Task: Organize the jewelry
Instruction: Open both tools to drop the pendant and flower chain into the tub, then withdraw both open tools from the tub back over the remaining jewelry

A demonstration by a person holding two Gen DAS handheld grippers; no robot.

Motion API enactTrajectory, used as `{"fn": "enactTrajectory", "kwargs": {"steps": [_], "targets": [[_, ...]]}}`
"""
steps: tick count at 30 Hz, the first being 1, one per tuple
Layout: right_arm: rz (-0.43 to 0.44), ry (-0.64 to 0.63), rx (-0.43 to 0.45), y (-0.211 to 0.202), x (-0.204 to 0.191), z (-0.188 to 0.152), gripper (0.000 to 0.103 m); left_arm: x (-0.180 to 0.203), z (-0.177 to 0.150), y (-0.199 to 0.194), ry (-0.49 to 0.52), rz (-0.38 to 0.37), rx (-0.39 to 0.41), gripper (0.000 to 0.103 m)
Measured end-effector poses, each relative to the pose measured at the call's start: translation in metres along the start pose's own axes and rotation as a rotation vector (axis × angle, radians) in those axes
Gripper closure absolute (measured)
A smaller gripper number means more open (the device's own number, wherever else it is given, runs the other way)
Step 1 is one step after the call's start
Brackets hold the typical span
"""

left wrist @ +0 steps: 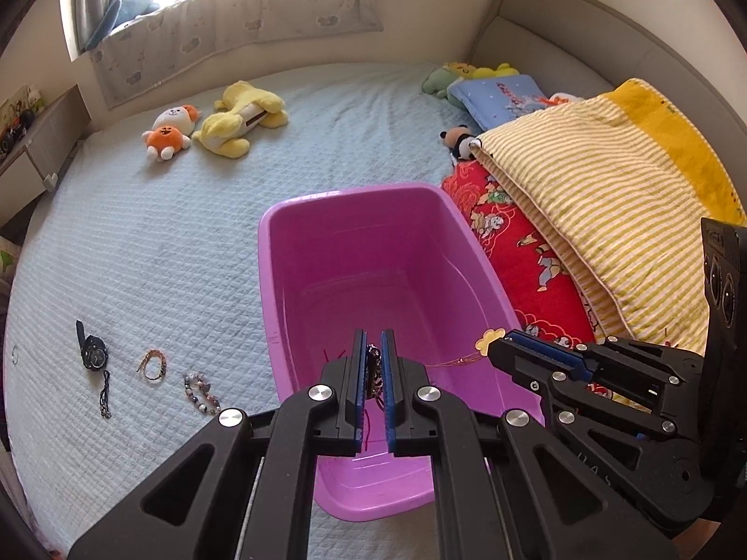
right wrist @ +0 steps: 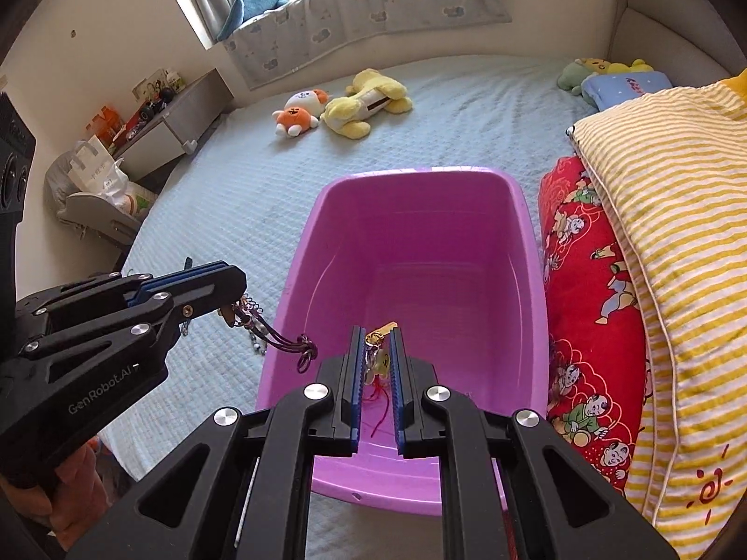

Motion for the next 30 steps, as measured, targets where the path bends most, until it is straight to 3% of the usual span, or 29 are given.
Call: {"fn": "enactTrajectory", "kwargs": {"steps": [9,10,12,13,14,15,21,30], "targets": [[0.001,0.012,-0.079,0.023,0.016,-0.006,0.093,-0.001,-0.011,0.028,-0.009,0.035,-0.084,0.095],[-0.004,0.011,-0.082,0.024,0.018,-0.006,0.092,-0.002,-0.012,0.030,-0.015,0.037,-0.093,0.090],[-0.017,0.010,-0.085,0.024,0.021,-0.005,0.076,-0.006,-0.013,0.031,-0.024,0.049,-0.100,0.068],[-0.018,0.013,-0.082,0.024,0.023,-0.004,0.072,-0.009,-0.013,0.029,-0.026,0.068,-0.091,0.045],[-0.022,0.016,-0.081,0.023,0.026,-0.003,0.066,-0.011,-0.011,0.027,-0.028,0.084,-0.072,0.030],[-0.024,0.017,-0.080,0.022,0.027,-0.003,0.065,-0.013,-0.010,0.023,-0.029,0.093,-0.052,0.027],[-0.020,0.028,-0.078,0.017,0.033,-0.002,0.059,-0.022,-0.011,0.015,-0.032,0.120,-0.043,0.027],[0.000,0.024,-0.096,0.013,0.023,-0.011,0.059,-0.031,-0.020,0.009,-0.053,0.117,-0.049,0.027]]}}
Point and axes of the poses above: each gripper's, at about its wrist camera, not at the fingertips, and y roughly the way its jaws point, x to its right, z to its top, the point moved 10 cm from there along y, roughly the way its jaws point, and after that the axes turned 1 degree about -z, right-handed, at the moved point
